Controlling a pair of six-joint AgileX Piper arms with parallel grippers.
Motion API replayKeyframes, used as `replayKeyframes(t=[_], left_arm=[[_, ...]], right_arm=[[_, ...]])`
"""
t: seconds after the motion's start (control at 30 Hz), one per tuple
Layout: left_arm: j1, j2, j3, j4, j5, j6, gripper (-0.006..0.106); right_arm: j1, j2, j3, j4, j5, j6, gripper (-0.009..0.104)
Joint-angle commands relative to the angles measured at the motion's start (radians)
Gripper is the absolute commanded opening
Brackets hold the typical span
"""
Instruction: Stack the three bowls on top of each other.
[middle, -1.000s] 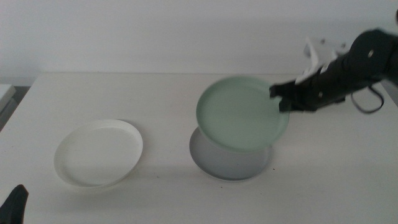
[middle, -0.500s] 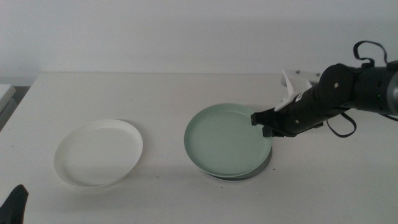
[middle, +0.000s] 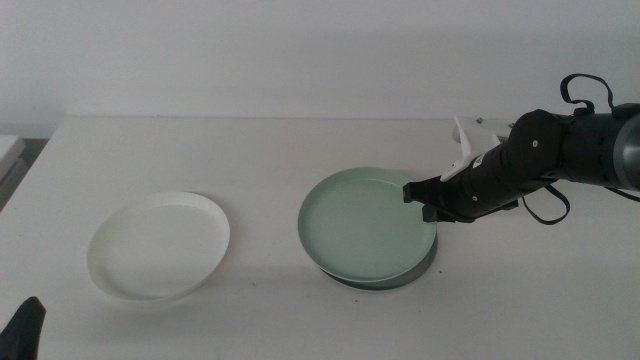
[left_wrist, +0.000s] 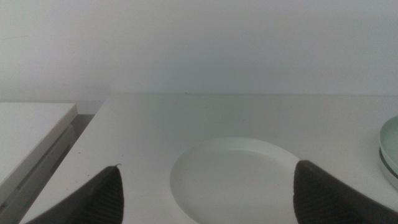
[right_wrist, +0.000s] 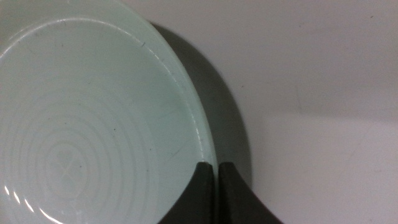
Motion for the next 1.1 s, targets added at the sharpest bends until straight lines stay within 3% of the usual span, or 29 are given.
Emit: replayKeyframes(t=[0.0,0.53,0.6,0.73,0.87,0.93,1.0,1.07], left_arm=[[0.001,-0.003,0.0,-0.008,-0.014,0.001,0.094],[0.001,-0.003,0.0,-0.008,-0.014,0.001,0.094],[0.001,-0.003,0.0,-0.008,-0.014,0.001,0.094],[0.001,-0.003,0.0,-0.008,-0.014,0.001,0.094],[0.001,-0.003,0.0,-0.008,-0.014,0.001,0.094],[0.001,-0.003,0.0,-0.008,-0.014,0.001,0.094],[0.001,-0.003,0.0,-0.008,-0.014,0.001,0.094],[0.001,-0.003,0.0,-0.008,-0.014,0.001,0.094]], right_arm=[[0.003,-0.004,0.003,-0.016,-0.02,0.012,-0.002],[-0.005,-0.004,0.003,-0.048,0.028,0.054,-0.002],[-0.005,-0.004,0.003,-0.048,0.028,0.054,0.002],[-0.005,-0.004,0.003,-0.052,0.011,0.052,0.028],[-0.005,-0.036,-0.015,-0.066,0.03,0.049,0.069],[-0.005,-0.085,-0.044,-0.077,0.073,0.012,0.084],[-0.005,-0.154,-0.072,-0.078,0.122,-0.061,0.093],[-0.005,-0.259,-0.086,-0.073,0.163,-0.121,0.093]])
